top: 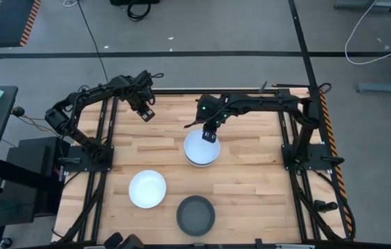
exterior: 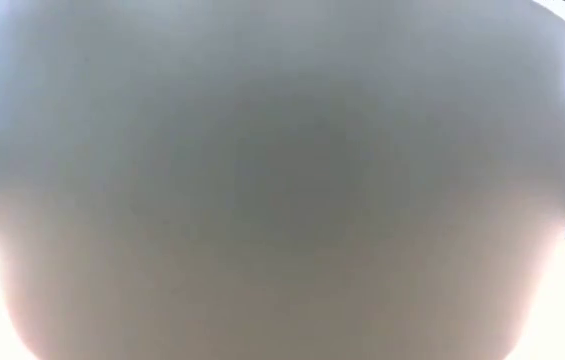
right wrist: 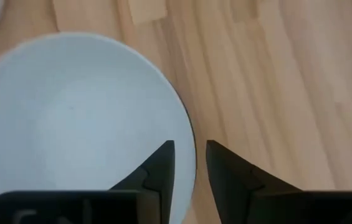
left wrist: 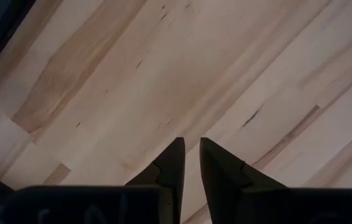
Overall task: Nest bowls inside each other
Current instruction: Stack the bottom stacked bowls on top of the top stacked bowls, then stack the white bowl on top of the stacked bowls, then stack the bottom white bowl on top of the top white bowl
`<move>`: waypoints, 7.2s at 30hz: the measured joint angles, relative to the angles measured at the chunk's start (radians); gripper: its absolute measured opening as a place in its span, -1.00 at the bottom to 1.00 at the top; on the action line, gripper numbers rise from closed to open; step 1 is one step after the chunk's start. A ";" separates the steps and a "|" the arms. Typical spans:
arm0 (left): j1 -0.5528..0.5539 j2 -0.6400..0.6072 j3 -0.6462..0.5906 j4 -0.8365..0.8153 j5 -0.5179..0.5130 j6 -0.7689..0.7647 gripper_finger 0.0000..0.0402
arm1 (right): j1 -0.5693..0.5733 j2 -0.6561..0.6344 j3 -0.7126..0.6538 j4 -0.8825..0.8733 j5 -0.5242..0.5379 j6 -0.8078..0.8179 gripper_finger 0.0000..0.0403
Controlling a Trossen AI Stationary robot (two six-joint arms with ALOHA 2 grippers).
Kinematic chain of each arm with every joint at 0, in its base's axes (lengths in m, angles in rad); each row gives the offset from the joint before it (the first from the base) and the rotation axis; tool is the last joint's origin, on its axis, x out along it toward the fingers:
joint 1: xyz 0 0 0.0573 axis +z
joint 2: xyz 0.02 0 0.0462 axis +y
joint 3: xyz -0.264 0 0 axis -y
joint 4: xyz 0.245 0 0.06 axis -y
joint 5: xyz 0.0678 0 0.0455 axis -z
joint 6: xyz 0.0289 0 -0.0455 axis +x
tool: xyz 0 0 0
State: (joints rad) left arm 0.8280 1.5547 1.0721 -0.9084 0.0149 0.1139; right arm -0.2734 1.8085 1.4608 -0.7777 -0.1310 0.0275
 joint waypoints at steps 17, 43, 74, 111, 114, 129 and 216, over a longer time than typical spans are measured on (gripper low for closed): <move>-0.001 0.000 0.000 0.044 0.000 -0.001 -0.74 | 0.227 -0.019 0.002 0.256 -0.018 -0.100 -0.96; -0.008 0.000 0.000 0.047 0.002 -0.021 -0.70 | 0.210 0.110 0.002 0.361 -0.091 -0.114 -0.99; -0.008 0.000 0.000 0.019 0.001 -0.059 -0.76 | 0.213 0.099 0.002 0.328 -0.091 -0.049 -1.00; -0.049 -0.001 0.000 -0.177 0.007 -0.117 -0.74 | 0.215 -0.034 -0.005 0.193 0.050 -0.104 -0.99; -0.093 -0.001 0.000 -0.255 0.013 -0.155 -0.72 | 0.207 -0.080 -0.005 0.086 0.060 -0.044 -0.98; -0.587 -0.092 -0.001 -0.290 0.142 -0.374 -0.73 | 0.269 -0.231 -0.045 -0.234 0.232 0.180 -0.89; -1.151 -0.423 -0.340 0.044 -0.070 -1.083 -0.46 | 0.597 -0.686 -0.657 0.043 0.403 0.791 -0.89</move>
State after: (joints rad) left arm -0.3229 1.1320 0.7322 -0.8642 -0.0547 -0.9687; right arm 0.3233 1.1229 0.8040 -0.7349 0.2716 0.8185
